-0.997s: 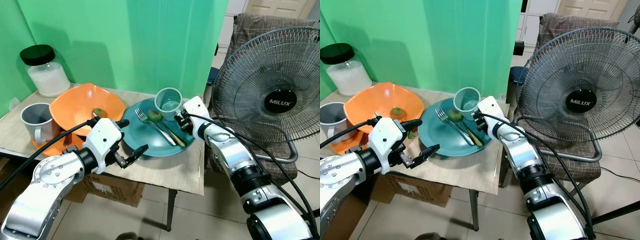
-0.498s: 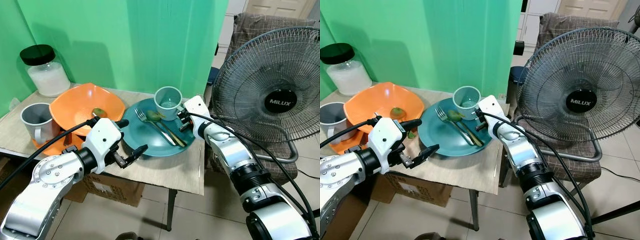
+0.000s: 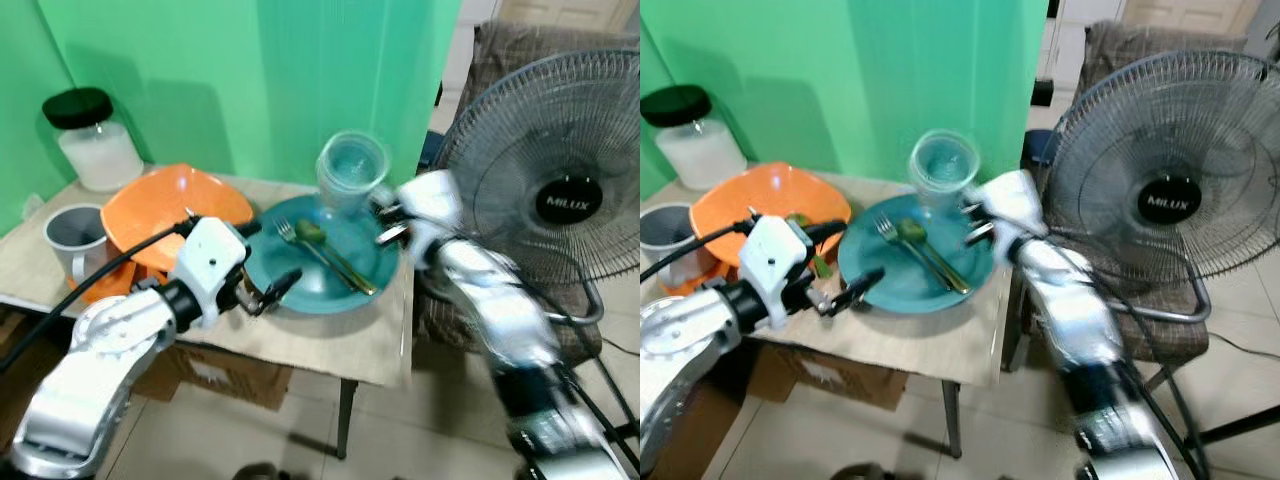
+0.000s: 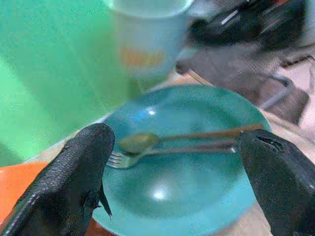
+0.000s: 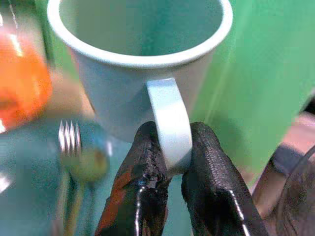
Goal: Setting the table
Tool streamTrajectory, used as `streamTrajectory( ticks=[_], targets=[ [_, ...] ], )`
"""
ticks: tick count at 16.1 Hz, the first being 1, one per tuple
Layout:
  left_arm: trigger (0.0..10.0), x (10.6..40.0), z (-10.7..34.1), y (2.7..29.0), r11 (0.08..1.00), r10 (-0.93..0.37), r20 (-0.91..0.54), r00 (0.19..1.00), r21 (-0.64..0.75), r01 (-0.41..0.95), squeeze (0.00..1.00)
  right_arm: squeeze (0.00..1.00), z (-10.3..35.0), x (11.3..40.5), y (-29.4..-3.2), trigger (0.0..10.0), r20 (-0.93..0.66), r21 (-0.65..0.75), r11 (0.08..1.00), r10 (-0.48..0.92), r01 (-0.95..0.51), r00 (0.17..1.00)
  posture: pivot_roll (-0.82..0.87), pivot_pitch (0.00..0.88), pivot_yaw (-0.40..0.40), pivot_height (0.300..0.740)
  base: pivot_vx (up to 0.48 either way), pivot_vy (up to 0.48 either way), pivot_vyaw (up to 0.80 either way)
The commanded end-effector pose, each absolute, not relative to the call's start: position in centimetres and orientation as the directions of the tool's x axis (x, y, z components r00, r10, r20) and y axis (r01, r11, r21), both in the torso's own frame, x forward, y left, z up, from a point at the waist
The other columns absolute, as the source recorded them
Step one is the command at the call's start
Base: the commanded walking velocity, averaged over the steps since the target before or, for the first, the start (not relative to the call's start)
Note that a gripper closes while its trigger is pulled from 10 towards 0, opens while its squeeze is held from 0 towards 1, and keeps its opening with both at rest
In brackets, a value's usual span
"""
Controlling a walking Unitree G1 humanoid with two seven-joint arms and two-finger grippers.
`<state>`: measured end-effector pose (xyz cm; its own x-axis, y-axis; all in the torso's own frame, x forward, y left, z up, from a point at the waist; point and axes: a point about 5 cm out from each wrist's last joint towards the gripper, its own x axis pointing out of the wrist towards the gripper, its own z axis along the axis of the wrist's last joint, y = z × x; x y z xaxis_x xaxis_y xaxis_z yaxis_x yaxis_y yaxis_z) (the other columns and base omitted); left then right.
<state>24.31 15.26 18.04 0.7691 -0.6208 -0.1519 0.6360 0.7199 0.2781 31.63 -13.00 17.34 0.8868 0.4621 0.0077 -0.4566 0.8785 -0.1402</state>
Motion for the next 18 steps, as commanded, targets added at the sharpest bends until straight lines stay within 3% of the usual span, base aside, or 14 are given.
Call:
streamTrajectory(
  ticks=[1,2,3,4,7,9,14,18],
  targets=[
    [10.0,24.5,17.9,15.0,0.749,-0.584,-0.142,0.799,0.286,0.598,0.00,0.00,19.8,30.2,-14.1,0.0,0.118,-0.119,0.886,0.460,-0.448,0.880,0.14,0.000,0.053,0.740,0.000,0.000,0.00],
    [10.0,24.6,17.8,14.9,0.769,-0.563,-0.128,0.816,0.279,0.575,0.00,0.00,20.2,29.4,-14.4,0.0,0.134,-0.117,0.887,0.460,-0.447,0.877,0.14,0.000,0.060,0.740,0.000,0.000,0.00],
    [10.0,25.1,17.7,14.9,0.820,-0.498,-0.093,0.862,0.272,0.503,0.00,0.00,20.5,28.4,-14.6,3.3,0.158,-0.121,0.883,0.468,-0.453,0.870,0.13,0.000,0.064,0.740,0.000,0.000,0.00],
    [10.0,25.9,17.7,15.0,0.905,-0.368,0.003,0.930,0.230,0.358,0.00,0.00,20.5,26.8,-14.9,10.0,0.146,-0.113,0.889,0.457,-0.444,0.878,0.11,0.000,0.060,0.740,0.000,0.000,0.00],
    [10.0,25.8,18.2,14.9,0.945,-0.288,0.071,0.955,0.179,0.272,0.00,0.00,19.8,25.3,-15.4,10.0,0.106,-0.104,0.914,0.401,-0.391,0.910,0.11,0.000,0.020,0.740,0.000,0.000,0.00],
    [10.0,25.3,18.2,15.1,0.951,-0.252,0.070,0.965,0.202,0.234,0.00,0.00,19.2,24.5,-15.8,10.0,0.093,-0.112,0.931,0.359,-0.348,0.929,0.12,0.000,0.015,0.740,0.000,0.000,-0.75],
    [10.0,25.2,17.8,14.3,0.904,-0.362,0.034,0.932,0.259,0.341,0.00,0.00,19.1,24.8,-16.2,10.0,0.064,-0.037,0.971,0.238,-0.236,0.969,0.10,0.000,0.016,0.740,0.000,0.000,-0.78],
    [10.0,25.7,17.8,13.4,0.915,-0.350,0.046,0.936,0.233,0.331,0.00,0.00,18.9,24.6,-16.4,10.0,0.062,-0.054,0.980,0.197,-0.193,0.978,0.09,0.000,0.033,0.740,0.000,0.000,-0.78]
  ],
)
